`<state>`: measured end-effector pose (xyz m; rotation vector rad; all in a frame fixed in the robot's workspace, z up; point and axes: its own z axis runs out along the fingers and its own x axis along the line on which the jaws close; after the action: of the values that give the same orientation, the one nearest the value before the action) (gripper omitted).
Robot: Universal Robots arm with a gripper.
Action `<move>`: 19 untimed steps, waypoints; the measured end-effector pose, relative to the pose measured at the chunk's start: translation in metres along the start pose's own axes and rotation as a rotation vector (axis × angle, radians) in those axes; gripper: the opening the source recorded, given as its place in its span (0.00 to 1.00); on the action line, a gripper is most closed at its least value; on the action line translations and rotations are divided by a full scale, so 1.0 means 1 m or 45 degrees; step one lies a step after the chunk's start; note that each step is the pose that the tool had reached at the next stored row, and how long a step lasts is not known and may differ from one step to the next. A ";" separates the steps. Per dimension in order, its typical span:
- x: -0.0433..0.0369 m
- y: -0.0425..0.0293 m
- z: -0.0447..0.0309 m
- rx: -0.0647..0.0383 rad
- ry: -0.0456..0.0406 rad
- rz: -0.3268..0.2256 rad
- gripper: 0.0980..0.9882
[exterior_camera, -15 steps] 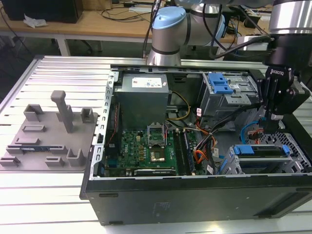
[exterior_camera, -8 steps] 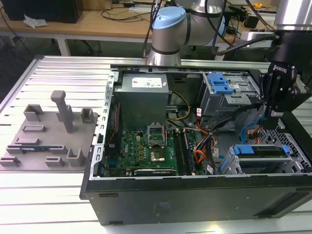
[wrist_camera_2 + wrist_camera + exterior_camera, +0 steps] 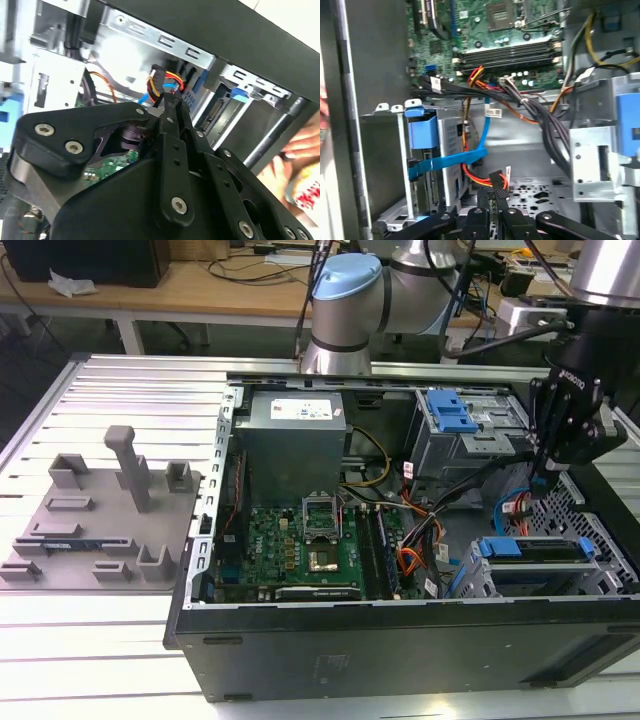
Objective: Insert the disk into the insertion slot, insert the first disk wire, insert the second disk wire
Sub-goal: 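Insert the first disk wire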
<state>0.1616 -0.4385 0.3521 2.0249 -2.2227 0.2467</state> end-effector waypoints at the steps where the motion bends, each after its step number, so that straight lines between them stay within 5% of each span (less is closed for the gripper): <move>1: 0.0017 -0.0002 -0.0009 -0.001 -0.006 0.000 0.07; 10: 0.0275 -0.0030 0.0031 -0.006 -0.021 0.003 0.07; 17: 0.0408 -0.0044 0.0059 -0.017 -0.111 0.010 0.07; 19: 0.0425 -0.0051 0.0062 -0.019 -0.122 0.011 0.07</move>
<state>0.1628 -0.4816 0.3547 2.0616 -2.2819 0.1355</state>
